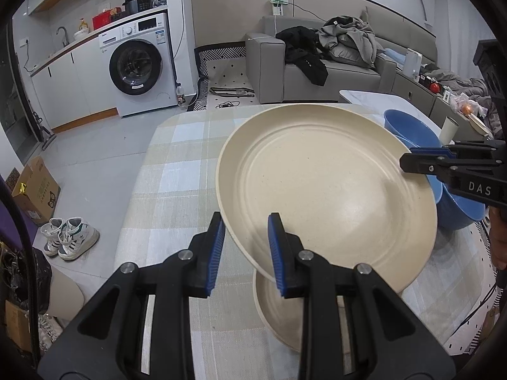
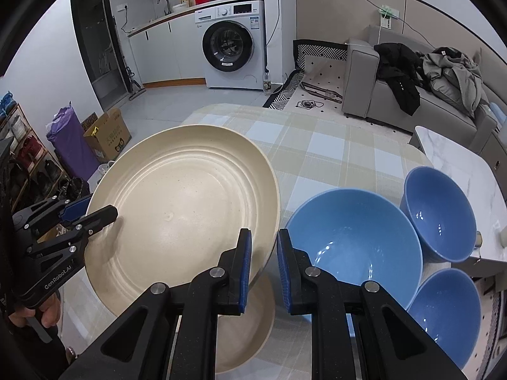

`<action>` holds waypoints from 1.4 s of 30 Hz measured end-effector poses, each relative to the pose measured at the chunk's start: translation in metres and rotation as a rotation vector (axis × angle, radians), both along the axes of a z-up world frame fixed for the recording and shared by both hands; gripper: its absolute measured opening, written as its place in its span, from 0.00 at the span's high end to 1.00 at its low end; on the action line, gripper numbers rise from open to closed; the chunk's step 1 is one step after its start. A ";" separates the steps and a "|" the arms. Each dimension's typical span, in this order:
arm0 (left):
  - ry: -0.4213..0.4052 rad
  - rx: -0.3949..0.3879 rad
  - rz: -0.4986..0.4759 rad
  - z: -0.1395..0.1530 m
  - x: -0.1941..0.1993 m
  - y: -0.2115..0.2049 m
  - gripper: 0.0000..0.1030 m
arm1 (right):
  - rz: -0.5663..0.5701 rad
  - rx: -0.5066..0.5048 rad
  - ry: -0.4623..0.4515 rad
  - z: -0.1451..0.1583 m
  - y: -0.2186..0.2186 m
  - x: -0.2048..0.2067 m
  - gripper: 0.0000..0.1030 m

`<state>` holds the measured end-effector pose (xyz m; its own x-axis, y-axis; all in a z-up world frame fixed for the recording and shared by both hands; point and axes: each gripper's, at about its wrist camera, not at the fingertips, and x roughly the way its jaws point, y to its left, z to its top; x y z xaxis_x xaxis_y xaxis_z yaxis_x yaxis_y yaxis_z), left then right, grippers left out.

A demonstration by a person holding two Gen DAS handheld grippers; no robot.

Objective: Organize plates and bowls
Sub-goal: 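Lift and carry the held cream plate toward the plate stack beside the blue bowls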

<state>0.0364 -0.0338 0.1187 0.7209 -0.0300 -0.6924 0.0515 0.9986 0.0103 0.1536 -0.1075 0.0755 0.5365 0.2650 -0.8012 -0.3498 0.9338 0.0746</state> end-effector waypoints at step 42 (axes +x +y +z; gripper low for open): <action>0.050 0.024 -0.088 -0.089 0.000 -0.007 0.77 | -0.081 0.075 -0.132 -0.070 -0.013 -0.089 0.83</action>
<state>0.0366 -0.0411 0.0302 0.6811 -0.0747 -0.7284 0.1400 0.9897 0.0294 0.0642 -0.1209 0.0052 0.6577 0.2731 -0.7020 -0.2852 0.9529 0.1035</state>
